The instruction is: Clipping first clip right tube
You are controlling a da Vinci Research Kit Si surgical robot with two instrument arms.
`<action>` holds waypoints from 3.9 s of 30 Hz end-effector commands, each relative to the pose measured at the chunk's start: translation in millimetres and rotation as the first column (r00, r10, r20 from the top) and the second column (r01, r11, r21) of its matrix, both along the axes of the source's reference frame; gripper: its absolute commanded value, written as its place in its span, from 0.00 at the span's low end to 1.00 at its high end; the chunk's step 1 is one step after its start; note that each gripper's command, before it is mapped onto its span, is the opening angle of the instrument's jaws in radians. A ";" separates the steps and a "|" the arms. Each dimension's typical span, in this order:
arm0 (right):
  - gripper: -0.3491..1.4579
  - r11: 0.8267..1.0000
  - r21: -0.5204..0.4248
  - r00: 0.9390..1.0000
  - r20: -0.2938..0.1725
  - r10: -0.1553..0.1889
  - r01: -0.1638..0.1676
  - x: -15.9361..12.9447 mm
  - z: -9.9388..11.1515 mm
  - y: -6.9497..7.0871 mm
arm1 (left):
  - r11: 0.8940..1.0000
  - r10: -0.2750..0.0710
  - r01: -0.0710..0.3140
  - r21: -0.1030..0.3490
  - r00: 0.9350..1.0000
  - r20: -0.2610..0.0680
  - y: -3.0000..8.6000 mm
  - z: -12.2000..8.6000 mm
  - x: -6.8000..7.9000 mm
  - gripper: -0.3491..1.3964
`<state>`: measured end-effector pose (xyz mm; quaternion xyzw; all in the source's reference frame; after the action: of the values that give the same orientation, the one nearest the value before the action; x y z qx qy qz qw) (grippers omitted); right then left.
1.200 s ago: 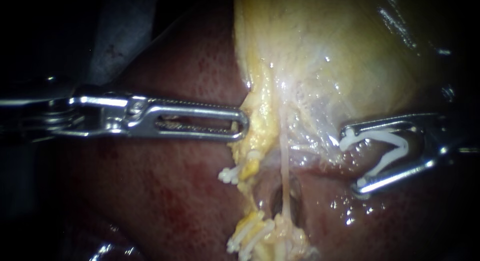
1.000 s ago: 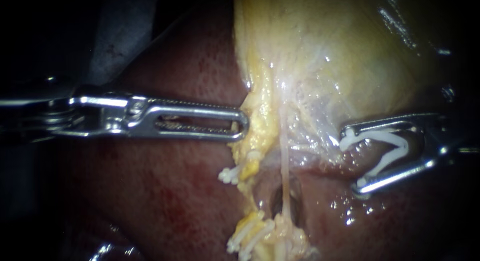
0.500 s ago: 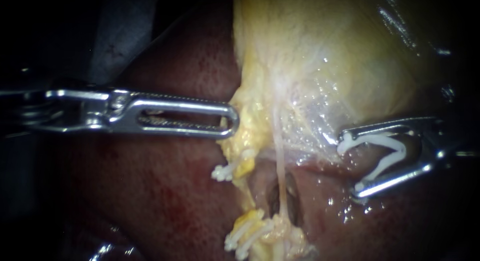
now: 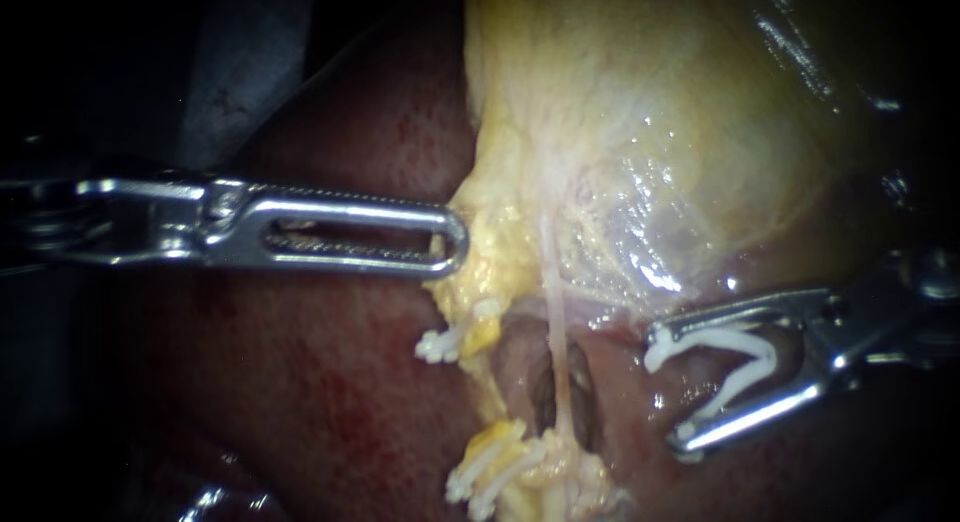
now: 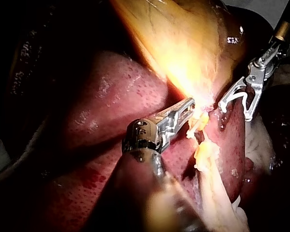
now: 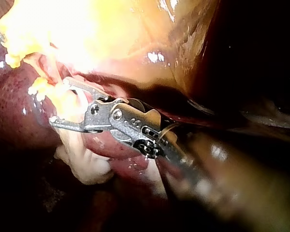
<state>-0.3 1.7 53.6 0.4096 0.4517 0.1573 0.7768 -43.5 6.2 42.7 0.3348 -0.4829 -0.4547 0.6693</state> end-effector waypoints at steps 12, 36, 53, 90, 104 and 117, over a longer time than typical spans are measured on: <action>0.50 1.000 0.021 1.000 0.013 -0.006 0.005 1.4 3.0 -1.6 | 1.000 0.002 -0.002 0.000 1.000 0.002 -0.1 -0.1 0.2 0.00; 0.50 0.999 0.039 0.999 0.015 -0.034 0.033 3.7 7.5 -1.7 | 1.000 0.001 -0.001 0.002 1.000 0.002 -0.1 -0.6 0.2 0.00; 0.49 0.998 0.050 0.999 0.025 -0.034 0.033 6.1 8.7 -2.4 | 1.000 0.001 -0.001 0.002 1.000 0.002 -0.1 -0.7 0.2 0.00; 0.08 0.990 0.144 0.997 0.070 -0.023 0.013 5.9 9.0 -0.7 | 1.000 -0.001 0.001 0.002 1.000 0.001 -0.1 -0.7 0.2 0.00; 0.03 0.987 0.161 0.997 0.075 -0.030 0.018 5.9 9.0 -0.6 | 1.000 -0.001 0.001 0.002 1.000 0.001 0.0 -0.7 0.2 0.00; 0.03 0.986 0.164 0.997 0.074 -0.037 0.024 5.8 9.1 -0.7 | 1.000 -0.001 0.001 0.002 1.000 0.001 0.0 -0.7 0.2 0.00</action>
<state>5.5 0.9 62.7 0.4737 0.3998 0.1985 0.7592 -43.3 6.2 42.0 0.3352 -0.4831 -0.4553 0.6685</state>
